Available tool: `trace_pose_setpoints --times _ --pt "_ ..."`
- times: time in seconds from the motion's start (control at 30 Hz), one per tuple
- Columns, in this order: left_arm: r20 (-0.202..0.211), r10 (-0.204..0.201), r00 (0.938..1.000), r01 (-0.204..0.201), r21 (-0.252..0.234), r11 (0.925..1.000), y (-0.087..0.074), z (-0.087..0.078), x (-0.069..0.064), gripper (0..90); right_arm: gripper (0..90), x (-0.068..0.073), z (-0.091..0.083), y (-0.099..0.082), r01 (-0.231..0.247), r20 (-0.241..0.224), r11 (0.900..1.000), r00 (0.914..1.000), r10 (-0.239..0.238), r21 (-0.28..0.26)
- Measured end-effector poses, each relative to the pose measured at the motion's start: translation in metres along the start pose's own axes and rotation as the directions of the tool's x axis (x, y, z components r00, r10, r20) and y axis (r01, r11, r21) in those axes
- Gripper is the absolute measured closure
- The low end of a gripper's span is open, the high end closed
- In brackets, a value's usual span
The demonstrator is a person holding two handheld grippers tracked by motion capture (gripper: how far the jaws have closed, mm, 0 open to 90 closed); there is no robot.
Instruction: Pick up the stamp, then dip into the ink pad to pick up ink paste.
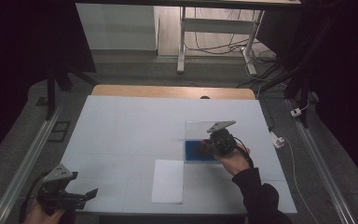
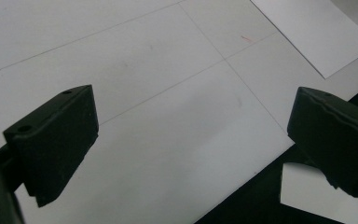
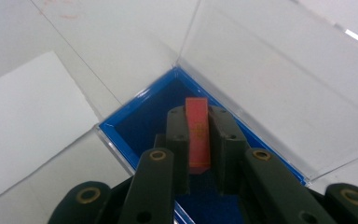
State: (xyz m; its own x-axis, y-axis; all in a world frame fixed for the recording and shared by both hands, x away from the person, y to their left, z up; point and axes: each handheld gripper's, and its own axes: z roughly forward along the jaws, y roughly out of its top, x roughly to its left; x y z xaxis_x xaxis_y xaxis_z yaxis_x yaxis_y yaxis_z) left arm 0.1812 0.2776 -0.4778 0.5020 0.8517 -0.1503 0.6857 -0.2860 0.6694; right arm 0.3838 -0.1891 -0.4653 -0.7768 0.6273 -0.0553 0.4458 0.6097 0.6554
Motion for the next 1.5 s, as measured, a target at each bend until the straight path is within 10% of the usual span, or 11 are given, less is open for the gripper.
trace_pose_setpoints --times 0.5,1.5 --pt "0.001 0.001 1.0 -0.001 -0.002 1.0 0.0 0.0 0.0 2.1 79.4 -0.003 -0.018 0.004 -0.022 0.001 0.9982 0.9998 0.022 -0.055" --pt "-0.001 0.007 1.0 -0.007 -0.001 1.0 0.0 0.0 -0.001 2.1 79.4 -0.003 0.002 -0.001 -0.02 0.005 0.9998 0.9998 0.02 0.001"
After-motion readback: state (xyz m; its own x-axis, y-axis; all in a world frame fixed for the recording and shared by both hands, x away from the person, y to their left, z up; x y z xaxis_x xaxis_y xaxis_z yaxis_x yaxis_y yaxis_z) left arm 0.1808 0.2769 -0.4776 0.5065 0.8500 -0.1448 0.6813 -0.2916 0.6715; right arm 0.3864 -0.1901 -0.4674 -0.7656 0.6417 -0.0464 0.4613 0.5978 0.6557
